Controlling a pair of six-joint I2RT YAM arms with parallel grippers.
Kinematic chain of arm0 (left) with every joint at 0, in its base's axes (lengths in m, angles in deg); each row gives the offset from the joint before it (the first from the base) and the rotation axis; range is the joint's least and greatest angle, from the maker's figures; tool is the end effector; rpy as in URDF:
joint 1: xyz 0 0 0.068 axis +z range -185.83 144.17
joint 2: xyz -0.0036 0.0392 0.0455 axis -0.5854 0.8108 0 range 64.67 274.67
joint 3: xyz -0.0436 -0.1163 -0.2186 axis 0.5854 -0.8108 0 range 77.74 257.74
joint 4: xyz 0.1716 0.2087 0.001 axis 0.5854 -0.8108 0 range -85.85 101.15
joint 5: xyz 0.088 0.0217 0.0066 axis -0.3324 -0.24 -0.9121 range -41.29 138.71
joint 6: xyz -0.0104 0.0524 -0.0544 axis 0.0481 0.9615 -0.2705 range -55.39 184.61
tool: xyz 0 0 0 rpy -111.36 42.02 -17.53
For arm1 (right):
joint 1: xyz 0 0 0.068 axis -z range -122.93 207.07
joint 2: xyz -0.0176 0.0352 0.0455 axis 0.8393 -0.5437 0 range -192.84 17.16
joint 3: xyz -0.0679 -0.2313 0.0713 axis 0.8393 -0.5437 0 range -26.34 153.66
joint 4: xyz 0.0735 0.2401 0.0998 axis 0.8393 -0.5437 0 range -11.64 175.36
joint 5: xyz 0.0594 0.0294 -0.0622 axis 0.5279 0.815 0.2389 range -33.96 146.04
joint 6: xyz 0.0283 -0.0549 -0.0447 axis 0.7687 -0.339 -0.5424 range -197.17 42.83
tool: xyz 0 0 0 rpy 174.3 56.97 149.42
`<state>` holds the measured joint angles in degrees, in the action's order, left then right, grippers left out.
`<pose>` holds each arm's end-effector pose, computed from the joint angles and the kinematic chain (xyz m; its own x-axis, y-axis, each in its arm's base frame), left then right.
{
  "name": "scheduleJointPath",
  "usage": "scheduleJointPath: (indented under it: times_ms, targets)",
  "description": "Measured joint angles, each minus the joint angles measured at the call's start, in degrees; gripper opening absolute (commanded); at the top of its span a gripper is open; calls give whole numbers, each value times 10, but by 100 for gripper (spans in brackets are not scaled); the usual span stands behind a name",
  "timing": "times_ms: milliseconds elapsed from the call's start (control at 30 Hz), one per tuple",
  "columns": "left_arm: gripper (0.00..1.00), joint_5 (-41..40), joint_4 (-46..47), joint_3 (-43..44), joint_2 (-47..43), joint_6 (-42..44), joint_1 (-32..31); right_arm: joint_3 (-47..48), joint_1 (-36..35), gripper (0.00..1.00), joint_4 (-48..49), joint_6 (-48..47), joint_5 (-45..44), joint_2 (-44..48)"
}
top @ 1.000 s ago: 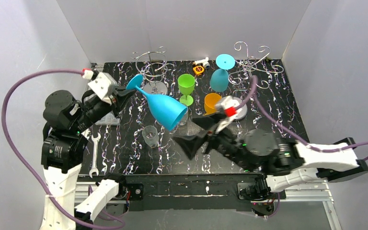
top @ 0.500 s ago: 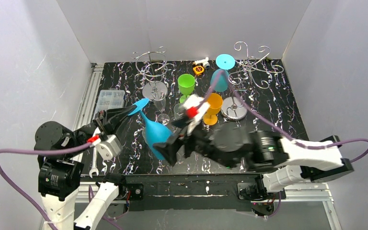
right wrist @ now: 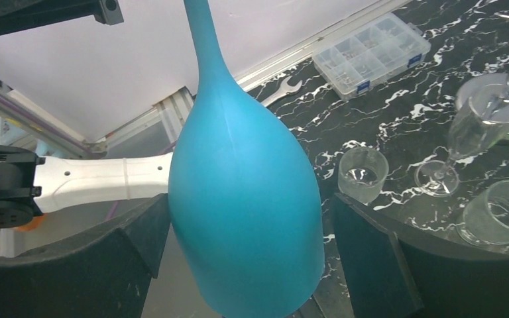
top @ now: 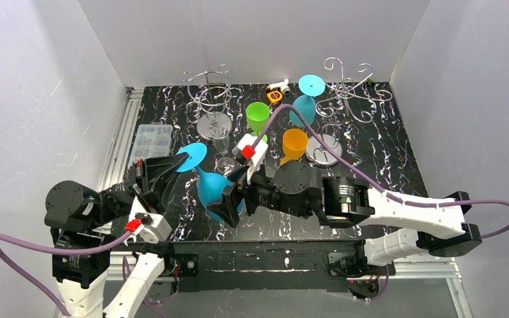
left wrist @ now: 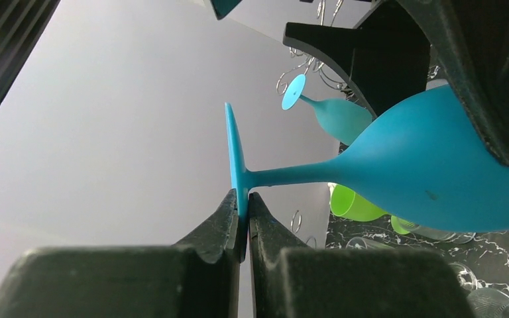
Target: Place the wine glass upside down on the wine glass rack
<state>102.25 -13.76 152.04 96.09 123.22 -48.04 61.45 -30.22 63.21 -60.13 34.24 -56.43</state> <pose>0.0535 -0.0648 0.4913 0.9027 0.3237 -0.2834 0.1972 0.2741 0.9413 0.0388 0.3147 0.4474 -0.2729 -0.0115 -0.9620 -0.8682 0.4338 0.2411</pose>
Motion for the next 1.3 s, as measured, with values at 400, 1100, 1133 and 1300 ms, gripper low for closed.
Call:
scheduleJointPath:
  times_ms: [400,1100,1133,1300]
  targets:
    - [23,1,0,-6,-2,10,0,-53,17,62,76,10,37,2]
    - [98,-20,-28,-52,-27,-71,0,-287,30,52,14,-22,-331,397]
    - [98,-20,-28,-52,-28,-72,0,-288,30,52,6,-22,-343,399]
    - [98,-21,-28,-58,-28,-80,0,-303,29,50,-45,-21,-404,402]
